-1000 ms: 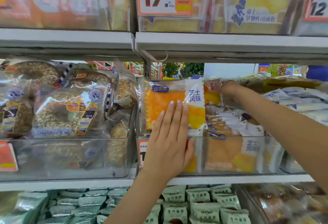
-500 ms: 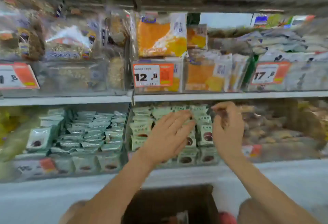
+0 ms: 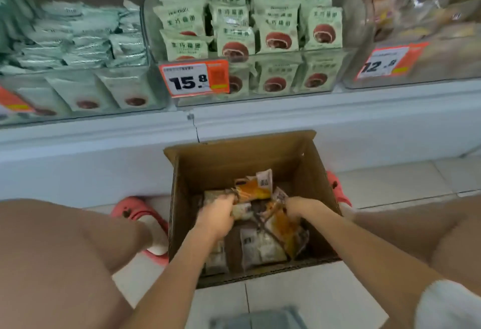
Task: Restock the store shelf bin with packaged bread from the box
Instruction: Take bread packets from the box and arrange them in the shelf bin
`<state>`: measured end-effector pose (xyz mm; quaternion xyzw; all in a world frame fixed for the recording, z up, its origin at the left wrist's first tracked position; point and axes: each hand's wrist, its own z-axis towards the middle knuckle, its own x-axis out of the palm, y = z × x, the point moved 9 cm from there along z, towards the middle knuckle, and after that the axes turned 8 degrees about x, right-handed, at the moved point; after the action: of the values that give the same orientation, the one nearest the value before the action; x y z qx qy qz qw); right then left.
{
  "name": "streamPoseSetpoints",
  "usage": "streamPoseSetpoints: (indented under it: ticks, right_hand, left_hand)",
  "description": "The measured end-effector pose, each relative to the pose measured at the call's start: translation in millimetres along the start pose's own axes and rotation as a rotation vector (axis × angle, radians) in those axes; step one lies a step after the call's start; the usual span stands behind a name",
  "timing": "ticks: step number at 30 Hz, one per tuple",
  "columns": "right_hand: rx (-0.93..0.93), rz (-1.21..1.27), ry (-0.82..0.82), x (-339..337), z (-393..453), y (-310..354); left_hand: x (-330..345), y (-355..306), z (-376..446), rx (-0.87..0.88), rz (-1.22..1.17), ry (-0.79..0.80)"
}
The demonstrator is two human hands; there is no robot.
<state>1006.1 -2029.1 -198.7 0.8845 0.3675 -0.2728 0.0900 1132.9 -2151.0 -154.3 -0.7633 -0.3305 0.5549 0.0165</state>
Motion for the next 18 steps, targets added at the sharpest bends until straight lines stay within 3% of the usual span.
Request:
streamPoseSetpoints:
  ticks: [4, 6, 11, 15, 18]
  right_hand:
    - [0.222, 0.006, 0.248, 55, 39, -27]
    - [0.264, 0.052, 0.273, 74, 57, -30]
    - [0.306, 0.255, 0.102, 98, 111, -28]
    - [0.309, 0.339, -0.124, 85, 81, -20]
    - [0.256, 0.436, -0.19, 82, 62, -14]
  left_hand:
    - [44, 69, -22, -0.185, -0.047, 0.156]
    - [55, 87, -27, -0.221, -0.069, 0.199]
    - [63, 97, -21, -0.251, -0.16, 0.163]
    - [76, 97, -27, -0.252, -0.17, 0.204]
    - [88, 97, -33, -0.292, -0.235, 0.242]
